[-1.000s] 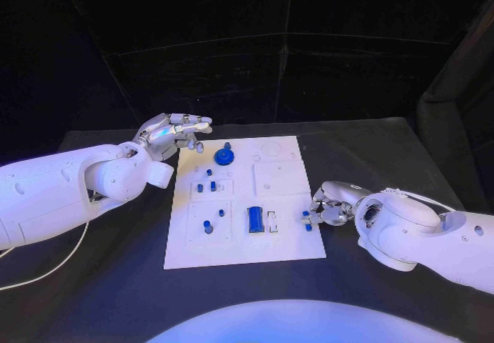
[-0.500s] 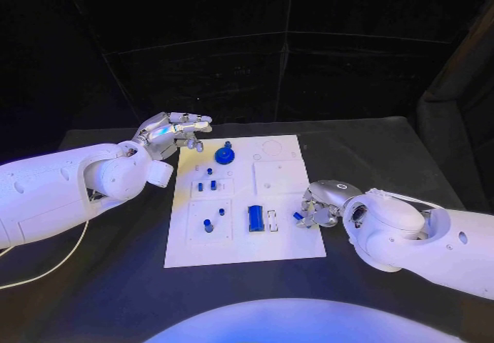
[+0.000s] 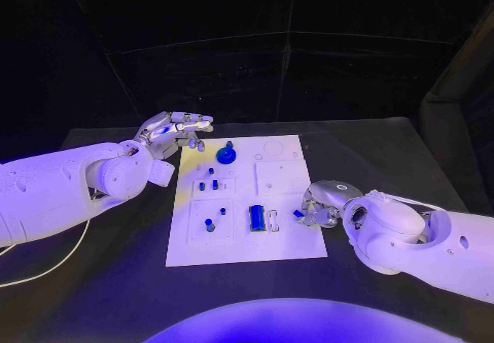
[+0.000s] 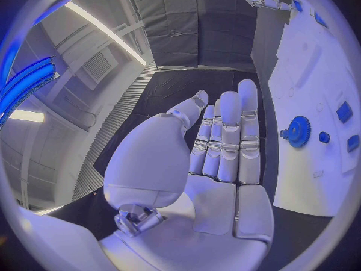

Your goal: Assemble the parts on the task board

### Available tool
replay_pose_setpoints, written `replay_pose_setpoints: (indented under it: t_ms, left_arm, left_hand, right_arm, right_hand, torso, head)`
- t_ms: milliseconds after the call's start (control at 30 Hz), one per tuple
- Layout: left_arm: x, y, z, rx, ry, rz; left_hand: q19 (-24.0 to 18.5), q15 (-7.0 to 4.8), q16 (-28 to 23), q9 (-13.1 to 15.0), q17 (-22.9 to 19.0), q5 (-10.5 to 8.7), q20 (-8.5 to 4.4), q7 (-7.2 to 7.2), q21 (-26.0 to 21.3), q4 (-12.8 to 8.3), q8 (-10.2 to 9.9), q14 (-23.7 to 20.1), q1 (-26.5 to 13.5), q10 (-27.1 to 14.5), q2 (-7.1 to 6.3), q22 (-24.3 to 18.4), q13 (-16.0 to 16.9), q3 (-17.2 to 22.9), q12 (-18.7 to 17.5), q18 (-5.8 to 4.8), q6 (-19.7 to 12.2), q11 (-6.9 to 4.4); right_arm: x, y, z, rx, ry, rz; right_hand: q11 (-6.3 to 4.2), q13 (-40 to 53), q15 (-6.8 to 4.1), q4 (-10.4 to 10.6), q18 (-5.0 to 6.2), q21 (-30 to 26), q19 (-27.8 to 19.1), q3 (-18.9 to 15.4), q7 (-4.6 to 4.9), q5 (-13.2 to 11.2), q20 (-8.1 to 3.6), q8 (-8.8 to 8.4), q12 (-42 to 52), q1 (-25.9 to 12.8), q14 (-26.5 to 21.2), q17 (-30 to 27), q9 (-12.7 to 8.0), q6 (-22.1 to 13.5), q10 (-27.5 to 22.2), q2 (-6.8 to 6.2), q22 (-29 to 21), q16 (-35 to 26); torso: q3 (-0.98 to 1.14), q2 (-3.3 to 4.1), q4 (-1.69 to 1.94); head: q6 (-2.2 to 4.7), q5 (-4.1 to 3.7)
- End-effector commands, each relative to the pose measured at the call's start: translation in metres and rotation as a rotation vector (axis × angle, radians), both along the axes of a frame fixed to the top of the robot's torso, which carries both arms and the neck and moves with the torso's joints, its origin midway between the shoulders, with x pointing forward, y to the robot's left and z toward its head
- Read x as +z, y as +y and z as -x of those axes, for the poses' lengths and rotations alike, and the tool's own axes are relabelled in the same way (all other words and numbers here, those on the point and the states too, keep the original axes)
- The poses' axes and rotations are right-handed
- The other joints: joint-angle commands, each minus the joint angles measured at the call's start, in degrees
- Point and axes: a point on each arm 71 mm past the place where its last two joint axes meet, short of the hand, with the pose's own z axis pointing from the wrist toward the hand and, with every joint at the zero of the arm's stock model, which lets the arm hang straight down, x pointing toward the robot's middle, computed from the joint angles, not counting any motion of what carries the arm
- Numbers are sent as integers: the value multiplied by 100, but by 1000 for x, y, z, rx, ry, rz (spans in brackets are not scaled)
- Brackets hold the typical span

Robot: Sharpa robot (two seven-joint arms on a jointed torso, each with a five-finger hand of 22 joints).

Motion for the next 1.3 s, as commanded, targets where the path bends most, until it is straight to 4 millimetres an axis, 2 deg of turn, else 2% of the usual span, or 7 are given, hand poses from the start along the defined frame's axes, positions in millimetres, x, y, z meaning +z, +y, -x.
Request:
replay_pose_setpoints:
  t_ms: [33, 133, 267, 467, 567, 867, 1300]
  left_arm:
    - [2, -1, 0, -11, -9, 10]
    - [1, -1, 0, -10, -9, 10]
    - [1, -2, 0, -12, -8, 10]
    - [1, -3, 0, -14, -8, 10]
    - [1, -3, 0, -15, -9, 11]
    - [1, -5, 0, -18, -8, 12]
    - [1, -5, 1, -21, -8, 13]
  left_hand:
    - [-26, 8, -1, 7, -5, -22, 16, -14, -20, -3, 35, -33, -12, -42, 60, -5, -7, -35, 34, 78, -6, 17]
    - [-26, 8, -1, 7, -5, -22, 16, -14, -20, -3, 35, -33, -12, -42, 60, -5, -7, -35, 34, 78, -6, 17]
    - [-26, 8, -1, 7, -5, -22, 16, -14, -20, -3, 35, -33, -12, -42, 60, -5, -7, -35, 34, 78, -6, 17]
    - [-24, 8, 2, 7, -9, -22, 16, -14, -24, -1, 38, -34, -12, -44, 69, -9, -7, -43, 38, 78, -5, 17]
    - [-24, 8, 2, 7, -9, -22, 16, -14, -24, -1, 38, -34, -12, -44, 69, -9, -7, -43, 38, 78, -5, 17]
    - [-23, 8, 3, 9, -11, -22, 16, -17, -27, 0, 43, -35, -12, -46, 74, -11, -8, -47, 40, 78, 0, 17]
    - [-23, 8, 3, 9, -11, -22, 16, -17, -27, 0, 43, -35, -12, -46, 74, -11, -8, -47, 40, 78, 0, 17]
  right_arm:
    - [-11, -7, 4, -91, 107, -51]
    - [-10, -8, 6, -129, 124, -112]
    - [-7, -10, 7, -203, 145, -247]
    - [-3, -7, 9, -251, 151, -376]
    - [-2, -3, 10, -263, 163, -422]
    - [-9, 10, 9, -268, 256, -453]
    - [-13, 26, 6, -250, 283, -450]
  right_hand:
    - [-85, 168, -67, 17, -57, 35, 53, 217, -47, 70, -26, -28, 159, 93, 397, 400, -3, 25, 8, 151, 399, 3]
    - [-96, 184, -72, 47, -61, 42, 65, 391, -53, 90, -38, -52, 174, 52, 399, 409, -3, 52, 20, 84, 416, 8]
    - [-88, 192, -71, 193, -70, 58, 91, 806, -39, 240, -36, -151, 165, -139, 403, 425, -30, 71, 31, -132, 454, 16]
    - [-94, 238, -74, 321, -88, 98, 147, 1210, -50, 391, -43, -184, 213, -386, 413, 463, -18, 171, 74, -468, 540, 38]
    - [-95, 263, -76, 348, -96, 117, 172, 1320, -53, 574, -47, -191, 245, -464, 417, 480, -8, 200, 95, -563, 581, 48]
    - [-88, 268, -73, 377, -98, 119, 177, 1389, -45, 682, -46, -206, 241, -570, 414, 467, 2, 209, 99, -663, 587, 41]
    - [-87, 261, -71, 446, -96, 115, 175, 1401, -49, 729, -43, -202, 221, -739, 413, 465, 24, 246, 104, -731, 582, 40]
  torso:
    - [-1, -1, 0]
    - [0, -2, -7]
    - [-9, 2, -1]
    - [-2, 6, 8]
    - [-6, 8, 9]
    - [-16, 9, 6]
    - [-2, 11, -10]
  head:
    - [14, 3]
    - [17, 13]
    - [33, -2]
    - [29, -1]
    - [37, 9]
    - [35, 44]
    - [25, 122]
